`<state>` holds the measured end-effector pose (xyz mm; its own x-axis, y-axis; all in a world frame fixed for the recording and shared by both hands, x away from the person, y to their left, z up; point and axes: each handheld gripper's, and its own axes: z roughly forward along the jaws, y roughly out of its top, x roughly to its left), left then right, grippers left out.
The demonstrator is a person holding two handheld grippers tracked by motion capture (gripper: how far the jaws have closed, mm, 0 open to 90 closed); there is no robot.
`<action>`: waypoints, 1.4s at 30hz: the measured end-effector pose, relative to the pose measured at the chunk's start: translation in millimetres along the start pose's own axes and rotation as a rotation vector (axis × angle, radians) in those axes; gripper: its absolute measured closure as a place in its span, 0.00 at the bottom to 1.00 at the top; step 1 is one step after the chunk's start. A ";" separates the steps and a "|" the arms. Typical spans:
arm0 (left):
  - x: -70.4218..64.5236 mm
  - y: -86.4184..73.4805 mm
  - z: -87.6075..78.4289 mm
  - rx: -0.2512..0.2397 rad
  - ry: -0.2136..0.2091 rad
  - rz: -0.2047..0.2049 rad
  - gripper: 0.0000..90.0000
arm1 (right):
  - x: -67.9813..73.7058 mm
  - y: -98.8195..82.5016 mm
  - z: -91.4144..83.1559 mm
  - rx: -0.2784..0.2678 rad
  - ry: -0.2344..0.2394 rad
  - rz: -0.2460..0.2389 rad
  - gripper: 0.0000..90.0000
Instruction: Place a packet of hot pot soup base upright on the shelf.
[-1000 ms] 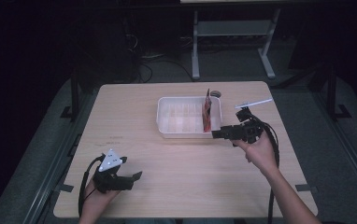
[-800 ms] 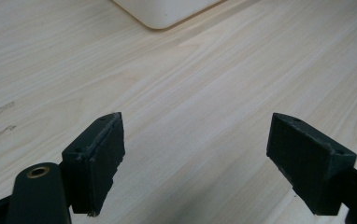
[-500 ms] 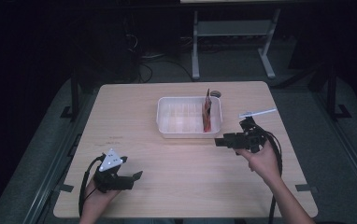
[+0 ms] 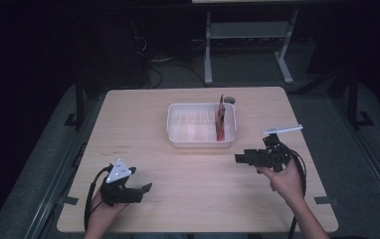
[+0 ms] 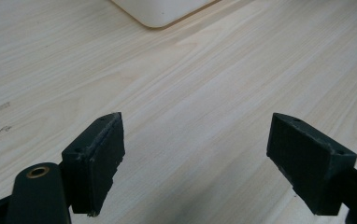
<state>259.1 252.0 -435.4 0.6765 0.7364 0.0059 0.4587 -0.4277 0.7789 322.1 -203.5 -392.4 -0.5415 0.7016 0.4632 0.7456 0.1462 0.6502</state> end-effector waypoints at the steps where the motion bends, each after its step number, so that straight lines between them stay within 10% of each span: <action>1: 0.5 0.1 -0.3 -0.002 0.000 0.001 0.21 | -1.3 -2.3 -0.3 -0.004 0.013 0.009 0.48; 42: -3.7 0.8 9.1 0.025 -0.028 0.015 0.21 | -40.0 -101.8 -33.4 -0.061 -0.014 0.107 0.43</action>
<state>262.2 244.1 -440.5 0.6992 0.7149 -0.0003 0.4624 -0.4519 0.7629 254.9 -269.7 -457.0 -0.4541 0.7204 0.5242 0.7738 0.0273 0.6328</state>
